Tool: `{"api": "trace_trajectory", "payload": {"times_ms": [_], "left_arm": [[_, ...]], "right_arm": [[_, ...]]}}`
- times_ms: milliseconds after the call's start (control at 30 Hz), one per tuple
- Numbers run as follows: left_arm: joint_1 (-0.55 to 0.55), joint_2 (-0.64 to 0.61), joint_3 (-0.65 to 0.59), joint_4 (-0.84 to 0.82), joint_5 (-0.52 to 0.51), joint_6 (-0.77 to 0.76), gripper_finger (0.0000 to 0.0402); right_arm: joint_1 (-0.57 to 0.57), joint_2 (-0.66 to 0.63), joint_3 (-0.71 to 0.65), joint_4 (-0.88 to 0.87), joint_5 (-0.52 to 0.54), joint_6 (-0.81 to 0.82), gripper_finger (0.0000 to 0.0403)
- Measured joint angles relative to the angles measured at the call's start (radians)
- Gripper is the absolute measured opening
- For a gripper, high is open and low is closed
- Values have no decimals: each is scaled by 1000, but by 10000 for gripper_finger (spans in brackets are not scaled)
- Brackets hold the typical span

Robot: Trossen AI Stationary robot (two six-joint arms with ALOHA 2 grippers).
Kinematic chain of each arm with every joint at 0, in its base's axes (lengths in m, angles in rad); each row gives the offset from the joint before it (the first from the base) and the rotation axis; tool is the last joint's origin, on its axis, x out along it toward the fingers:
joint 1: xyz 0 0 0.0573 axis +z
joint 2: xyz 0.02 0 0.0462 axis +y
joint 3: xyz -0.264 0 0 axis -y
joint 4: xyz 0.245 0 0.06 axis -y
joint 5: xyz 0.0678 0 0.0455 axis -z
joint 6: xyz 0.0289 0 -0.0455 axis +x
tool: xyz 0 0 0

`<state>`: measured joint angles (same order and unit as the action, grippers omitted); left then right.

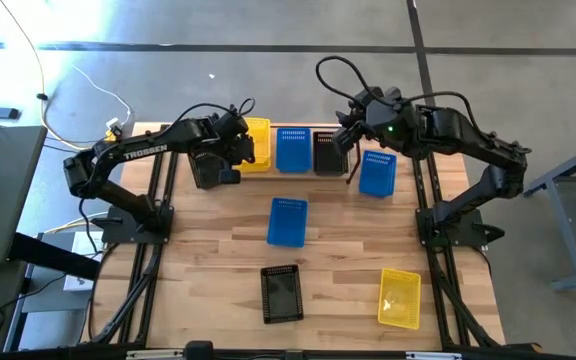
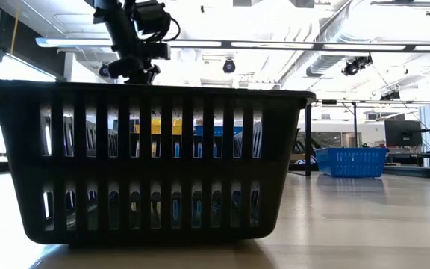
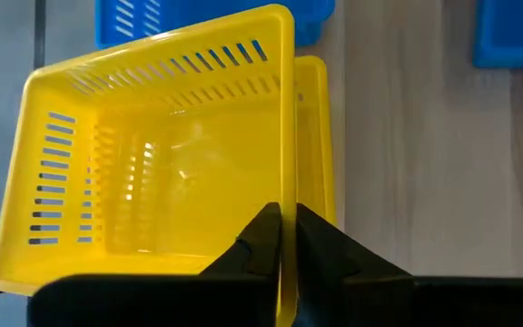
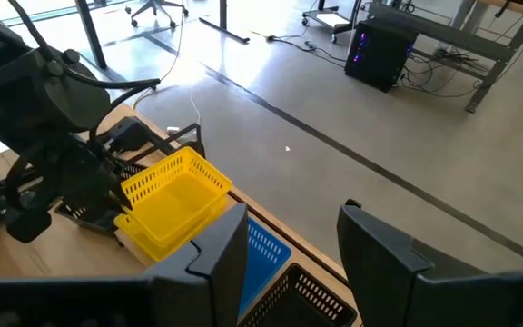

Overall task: Stack baskets on shelf by color
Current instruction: Stack the left yellow bin on top of the yellow bin on the shelf

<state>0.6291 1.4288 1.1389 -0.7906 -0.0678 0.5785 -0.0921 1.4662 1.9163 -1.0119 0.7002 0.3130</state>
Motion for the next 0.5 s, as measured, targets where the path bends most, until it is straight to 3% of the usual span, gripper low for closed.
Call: {"api": "trace_trajectory", "payload": {"times_ms": [500], "left_arm": [[-2,33,0,-7,-15,-19,102]], "right_arm": [[0,0,0,1,0,27,156]]}}
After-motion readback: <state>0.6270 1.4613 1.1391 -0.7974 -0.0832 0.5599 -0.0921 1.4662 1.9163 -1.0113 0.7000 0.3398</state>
